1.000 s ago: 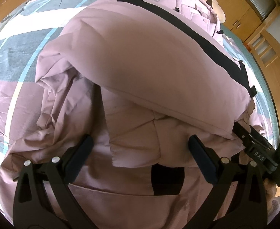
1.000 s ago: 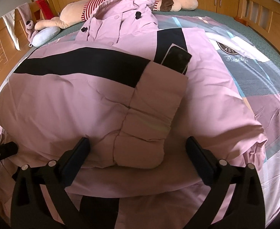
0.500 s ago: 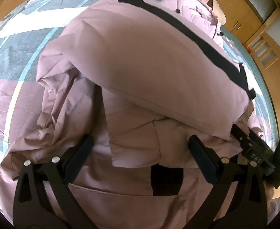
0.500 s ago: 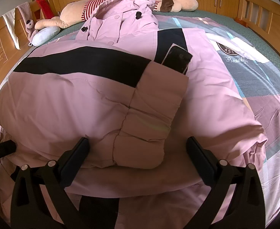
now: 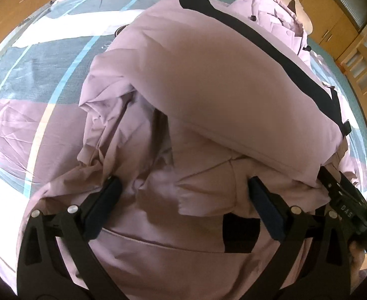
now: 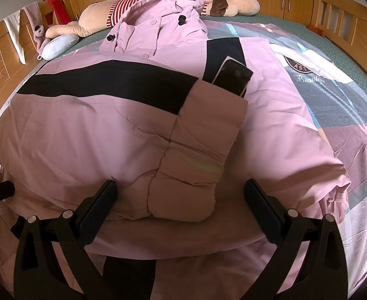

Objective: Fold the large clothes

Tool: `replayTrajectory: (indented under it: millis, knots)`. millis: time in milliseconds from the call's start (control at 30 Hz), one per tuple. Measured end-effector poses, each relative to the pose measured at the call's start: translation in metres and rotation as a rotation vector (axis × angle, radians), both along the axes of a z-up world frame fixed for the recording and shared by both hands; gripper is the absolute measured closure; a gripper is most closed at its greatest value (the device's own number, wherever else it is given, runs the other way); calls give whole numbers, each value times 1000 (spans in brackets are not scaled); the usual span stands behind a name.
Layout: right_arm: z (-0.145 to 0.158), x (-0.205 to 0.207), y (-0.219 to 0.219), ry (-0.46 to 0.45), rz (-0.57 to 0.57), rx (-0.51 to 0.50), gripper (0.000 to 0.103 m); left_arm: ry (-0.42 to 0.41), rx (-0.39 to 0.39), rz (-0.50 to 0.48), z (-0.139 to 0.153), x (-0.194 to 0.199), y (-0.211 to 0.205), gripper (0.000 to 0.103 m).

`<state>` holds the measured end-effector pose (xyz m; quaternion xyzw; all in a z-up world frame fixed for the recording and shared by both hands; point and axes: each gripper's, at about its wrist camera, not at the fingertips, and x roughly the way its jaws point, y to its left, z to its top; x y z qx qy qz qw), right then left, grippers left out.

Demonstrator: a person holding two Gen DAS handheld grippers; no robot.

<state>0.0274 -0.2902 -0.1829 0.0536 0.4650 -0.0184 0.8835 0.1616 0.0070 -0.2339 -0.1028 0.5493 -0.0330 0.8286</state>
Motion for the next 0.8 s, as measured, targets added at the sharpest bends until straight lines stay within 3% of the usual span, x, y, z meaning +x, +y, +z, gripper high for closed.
replayTrajectory:
  millis: [167,300,400,467,533,600,800]
  knots:
    - [0,-1,0,-1,0,-1,1,-3,23,-5,-2,-1,-4,2]
    - [0,-1,1,-2,0,-2,1,-23,-13,26,3,-1,-3,2]
    - [0,-1,1,-2,0,-2,1,-131,-43,64,20,-8,3,2]
    - [0,-1,1,-2,0,-2,1,-196,40,32,27,-7,-2,2]
    - [0,-1,1,-3,0,-2,1,-170,124,9,18,1,-7,2]
    - [0,-1,0,-3,0,-3,1,-111,100,15,5,7,-3,2]
    - [0,-2,1,-4,0,-4,1,-100,109,11,1,10,-3,2]
